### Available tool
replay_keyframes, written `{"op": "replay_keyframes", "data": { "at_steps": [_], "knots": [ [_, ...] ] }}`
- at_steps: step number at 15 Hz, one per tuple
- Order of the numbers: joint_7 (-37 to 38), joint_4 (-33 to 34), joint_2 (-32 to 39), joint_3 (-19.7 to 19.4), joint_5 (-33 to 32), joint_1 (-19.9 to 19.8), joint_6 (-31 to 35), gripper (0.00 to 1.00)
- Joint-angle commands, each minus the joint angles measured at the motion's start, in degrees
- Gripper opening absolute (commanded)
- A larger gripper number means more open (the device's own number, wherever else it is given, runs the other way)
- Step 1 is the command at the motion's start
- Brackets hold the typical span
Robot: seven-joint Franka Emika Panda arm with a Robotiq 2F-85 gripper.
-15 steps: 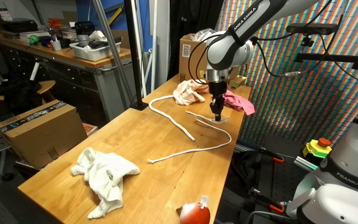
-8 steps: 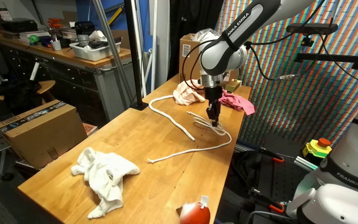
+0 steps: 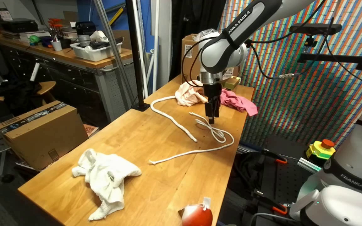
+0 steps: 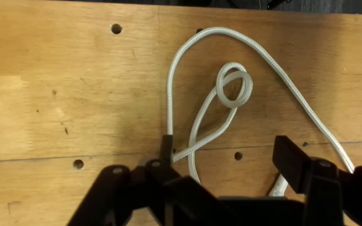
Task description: Separate the things on the table
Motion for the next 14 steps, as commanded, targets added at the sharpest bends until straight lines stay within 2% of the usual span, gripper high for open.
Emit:
{"op": "replay_keyframes", "data": {
  "at_steps": [1, 8, 14],
  "knots": [
    [-0.50, 1.86, -0.89, -0.05, -0.91, 0.99, 2.96, 1.00],
    [-4.79, 4.82, 0.00, 3.14, 1.72, 2.13, 13.64, 1.00],
    [-13.52, 9.50, 2.41, 4.90, -0.25, 2.24, 14.94, 1.00]
  ]
}}
